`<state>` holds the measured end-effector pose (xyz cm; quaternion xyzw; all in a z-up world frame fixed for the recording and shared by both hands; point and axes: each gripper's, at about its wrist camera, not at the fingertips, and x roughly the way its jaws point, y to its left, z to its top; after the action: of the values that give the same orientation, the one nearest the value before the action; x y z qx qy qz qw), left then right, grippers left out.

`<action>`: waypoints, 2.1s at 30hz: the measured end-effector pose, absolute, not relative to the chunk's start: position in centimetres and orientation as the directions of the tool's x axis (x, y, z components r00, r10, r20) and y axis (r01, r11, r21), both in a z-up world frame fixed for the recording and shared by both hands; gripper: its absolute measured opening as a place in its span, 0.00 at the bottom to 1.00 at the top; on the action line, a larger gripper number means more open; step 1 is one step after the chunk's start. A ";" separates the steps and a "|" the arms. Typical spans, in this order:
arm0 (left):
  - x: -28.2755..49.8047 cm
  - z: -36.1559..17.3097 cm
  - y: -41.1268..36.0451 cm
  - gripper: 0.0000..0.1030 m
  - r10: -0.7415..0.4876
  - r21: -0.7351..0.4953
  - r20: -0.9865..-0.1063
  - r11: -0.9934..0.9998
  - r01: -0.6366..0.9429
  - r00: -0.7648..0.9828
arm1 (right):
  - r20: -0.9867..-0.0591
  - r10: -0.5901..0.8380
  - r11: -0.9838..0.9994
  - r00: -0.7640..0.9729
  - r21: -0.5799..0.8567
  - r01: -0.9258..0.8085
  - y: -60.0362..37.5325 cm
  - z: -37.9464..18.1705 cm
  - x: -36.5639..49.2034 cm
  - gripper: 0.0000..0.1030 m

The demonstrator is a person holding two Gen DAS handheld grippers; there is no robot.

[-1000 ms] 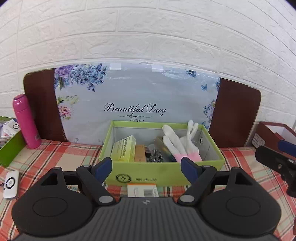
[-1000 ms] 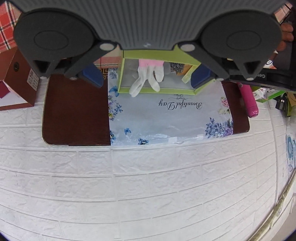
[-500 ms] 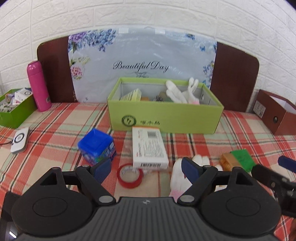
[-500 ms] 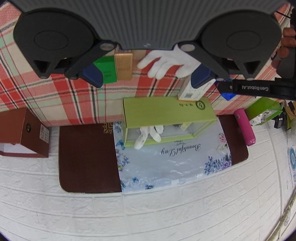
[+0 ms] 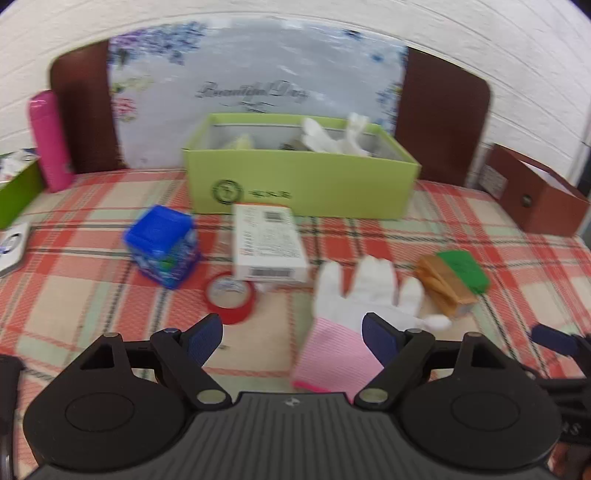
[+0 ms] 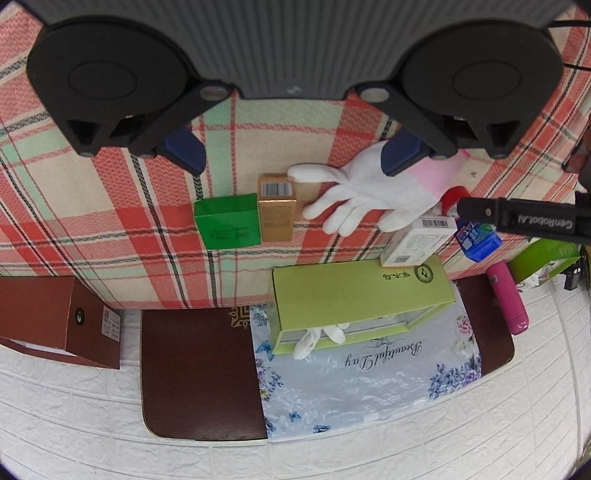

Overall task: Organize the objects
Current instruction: 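Grasp the tan box with the right tool while the left grasps the other glove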

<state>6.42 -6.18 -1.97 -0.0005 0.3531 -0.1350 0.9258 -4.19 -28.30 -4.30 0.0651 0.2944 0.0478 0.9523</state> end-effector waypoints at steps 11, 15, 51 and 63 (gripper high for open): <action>10.3 -7.4 -11.6 0.84 -0.313 -0.021 -0.736 0.897 0.442 0.601 | -0.565 0.098 0.989 0.819 0.145 -0.018 -29.8 -4.9 -4.2 1.00; 9.5 -7.0 -11.8 0.48 -0.346 0.013 -0.730 0.855 0.518 0.590 | -0.561 0.088 0.991 0.823 0.134 -0.015 -30.2 -4.8 -3.2 0.99; 4.9 -6.3 -5.3 0.28 -0.443 -0.162 -0.746 0.846 0.509 0.498 | -0.669 0.262 0.961 0.696 0.112 -0.253 -24.7 -6.4 -2.9 0.50; 6.6 -3.2 -0.8 0.26 -0.486 -0.298 -0.674 0.868 0.397 0.556 | -0.681 0.271 0.953 0.680 0.093 -0.287 -23.5 -6.8 -2.4 0.31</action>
<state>6.58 -0.81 -3.21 -0.0555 0.3989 -0.2509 0.8803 -2.42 -23.51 -6.78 -0.0105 0.3700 0.1522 0.9164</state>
